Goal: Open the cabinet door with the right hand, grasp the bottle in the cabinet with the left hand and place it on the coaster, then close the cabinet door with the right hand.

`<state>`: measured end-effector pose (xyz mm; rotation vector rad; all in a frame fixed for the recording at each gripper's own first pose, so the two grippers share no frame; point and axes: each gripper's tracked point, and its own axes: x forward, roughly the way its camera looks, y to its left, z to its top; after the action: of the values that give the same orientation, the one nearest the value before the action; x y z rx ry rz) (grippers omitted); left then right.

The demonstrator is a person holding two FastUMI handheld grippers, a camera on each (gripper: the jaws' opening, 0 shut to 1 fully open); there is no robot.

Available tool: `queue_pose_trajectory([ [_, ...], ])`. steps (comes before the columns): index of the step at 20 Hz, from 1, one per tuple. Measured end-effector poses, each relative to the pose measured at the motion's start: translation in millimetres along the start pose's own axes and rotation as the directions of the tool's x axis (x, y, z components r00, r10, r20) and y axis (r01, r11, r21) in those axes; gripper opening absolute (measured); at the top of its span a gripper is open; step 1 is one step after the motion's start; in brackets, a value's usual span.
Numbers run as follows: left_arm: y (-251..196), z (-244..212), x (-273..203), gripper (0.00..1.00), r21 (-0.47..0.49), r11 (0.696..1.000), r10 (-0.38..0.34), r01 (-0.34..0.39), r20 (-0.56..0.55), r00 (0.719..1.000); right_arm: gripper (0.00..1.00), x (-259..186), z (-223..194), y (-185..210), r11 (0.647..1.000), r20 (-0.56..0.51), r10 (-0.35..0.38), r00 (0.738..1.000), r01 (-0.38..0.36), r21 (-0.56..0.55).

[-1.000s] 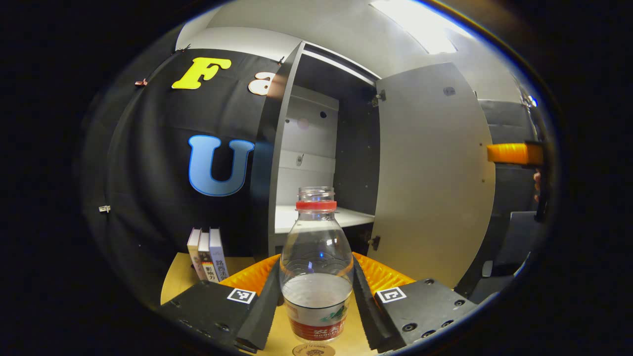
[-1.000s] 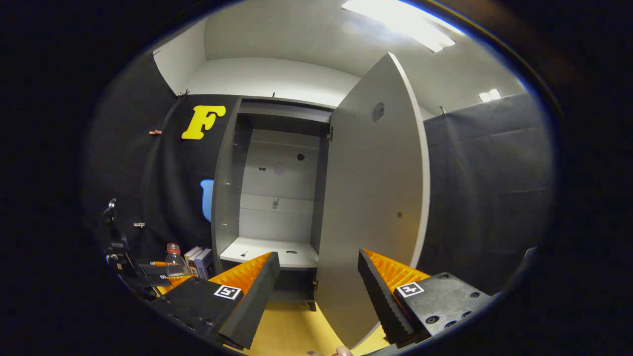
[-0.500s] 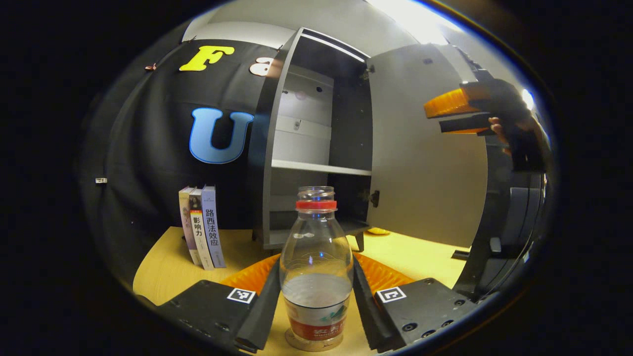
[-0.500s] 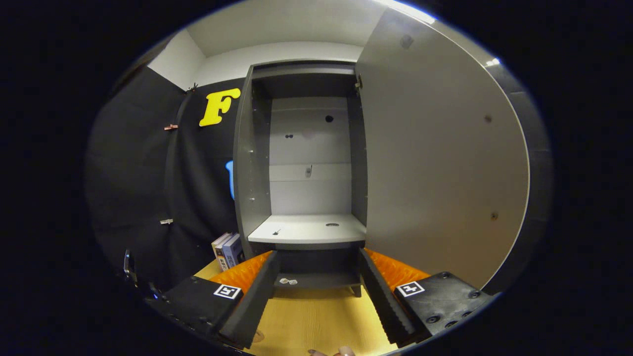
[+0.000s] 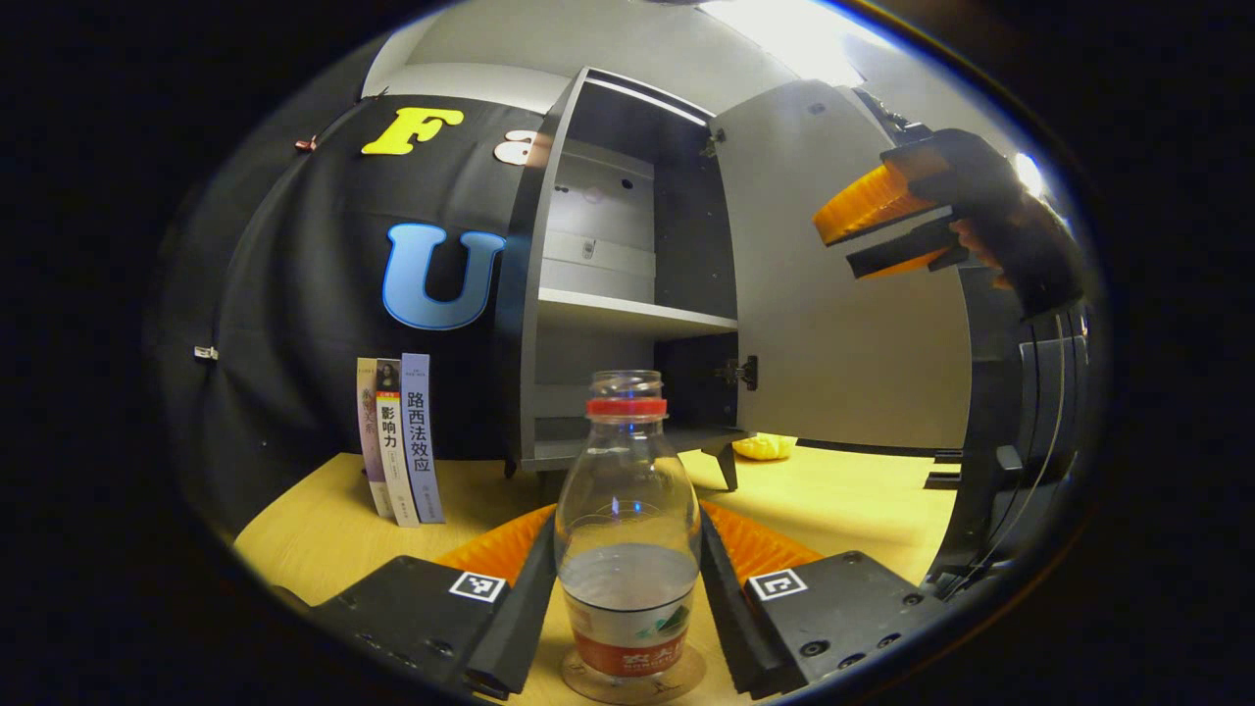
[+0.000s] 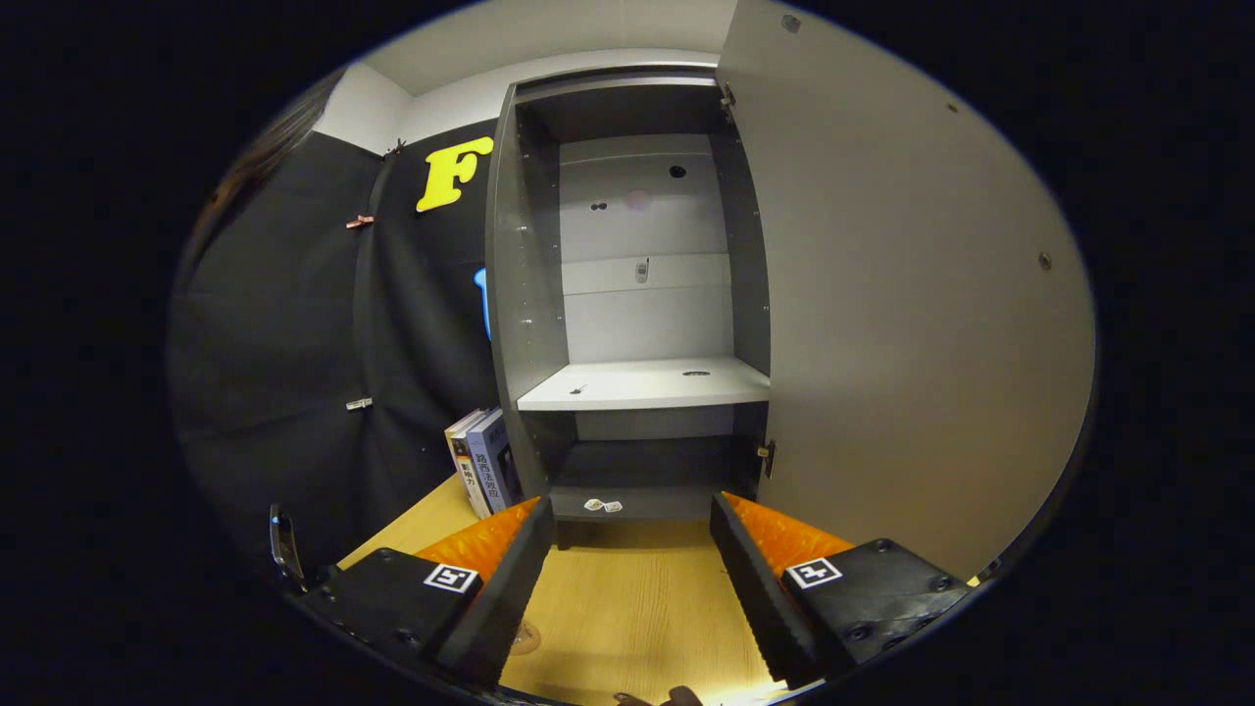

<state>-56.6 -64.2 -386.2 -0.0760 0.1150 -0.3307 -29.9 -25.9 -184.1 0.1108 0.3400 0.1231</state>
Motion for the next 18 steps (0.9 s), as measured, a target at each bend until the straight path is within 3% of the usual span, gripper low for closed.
queue_pose_trajectory([
  [6,-4,3,-8,0.81,0.037,0.999,0.02,-0.019,-0.03,0.999,0.98,0,-2,4,1.0,-0.023,0.015,1.0,-0.015,-0.003],
  [8,-1,2,-7,0.87,0.053,0.998,0.031,-0.029,-0.029,0.999,0.98,0,-2,7,1.0,-0.029,0.028,0.999,-0.028,0.008],
  [12,2,11,-3,0.93,0.027,0.999,0.038,-0.037,-0.038,0.999,0.98,0,4,7,1.0,-0.029,0.026,0.999,-0.026,0.008],
  [18,-8,86,1,0.94,0.031,1.0,-0.006,0.005,0.009,1.0,0.98,-12,37,-1,0.999,0.002,-0.042,0.999,0.042,-0.002],
])
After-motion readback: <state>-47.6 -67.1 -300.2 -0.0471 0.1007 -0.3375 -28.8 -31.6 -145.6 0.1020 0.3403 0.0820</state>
